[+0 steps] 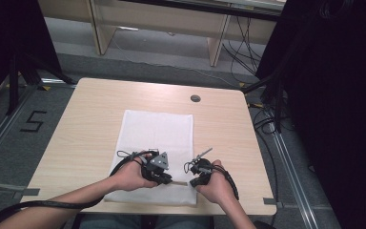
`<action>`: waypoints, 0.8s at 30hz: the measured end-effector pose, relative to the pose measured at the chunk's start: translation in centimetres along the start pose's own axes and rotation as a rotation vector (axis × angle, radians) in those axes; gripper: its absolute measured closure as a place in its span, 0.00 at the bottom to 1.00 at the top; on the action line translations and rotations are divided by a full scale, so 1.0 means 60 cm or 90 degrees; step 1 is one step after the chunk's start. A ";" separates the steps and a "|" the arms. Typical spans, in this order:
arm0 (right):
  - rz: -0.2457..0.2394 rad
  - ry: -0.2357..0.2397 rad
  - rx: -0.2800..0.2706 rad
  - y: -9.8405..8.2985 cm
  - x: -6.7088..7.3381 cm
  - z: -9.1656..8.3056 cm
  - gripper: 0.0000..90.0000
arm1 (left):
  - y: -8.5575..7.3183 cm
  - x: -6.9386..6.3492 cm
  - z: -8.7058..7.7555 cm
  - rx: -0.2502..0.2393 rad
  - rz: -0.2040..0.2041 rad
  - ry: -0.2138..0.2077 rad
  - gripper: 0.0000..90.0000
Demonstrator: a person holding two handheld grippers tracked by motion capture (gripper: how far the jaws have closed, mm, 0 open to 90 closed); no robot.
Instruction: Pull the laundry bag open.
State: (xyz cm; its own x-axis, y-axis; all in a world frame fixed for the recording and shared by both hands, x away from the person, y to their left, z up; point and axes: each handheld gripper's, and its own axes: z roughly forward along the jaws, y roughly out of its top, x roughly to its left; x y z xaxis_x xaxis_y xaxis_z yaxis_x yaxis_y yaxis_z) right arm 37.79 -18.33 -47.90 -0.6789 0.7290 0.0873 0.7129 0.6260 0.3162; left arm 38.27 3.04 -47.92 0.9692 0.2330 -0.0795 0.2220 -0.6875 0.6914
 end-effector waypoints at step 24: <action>0.007 0.000 0.004 0.000 0.000 0.000 1.00 | -0.005 -0.001 -0.010 -0.007 0.003 0.002 0.92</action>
State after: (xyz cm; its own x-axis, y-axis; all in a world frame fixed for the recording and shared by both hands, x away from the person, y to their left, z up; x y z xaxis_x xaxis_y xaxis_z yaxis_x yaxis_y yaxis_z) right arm 37.77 -18.32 -47.88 -0.6710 0.7359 0.0905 0.7213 0.6197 0.3092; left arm 38.05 3.64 -47.71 0.9698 0.2325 -0.0737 0.2164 -0.6808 0.6998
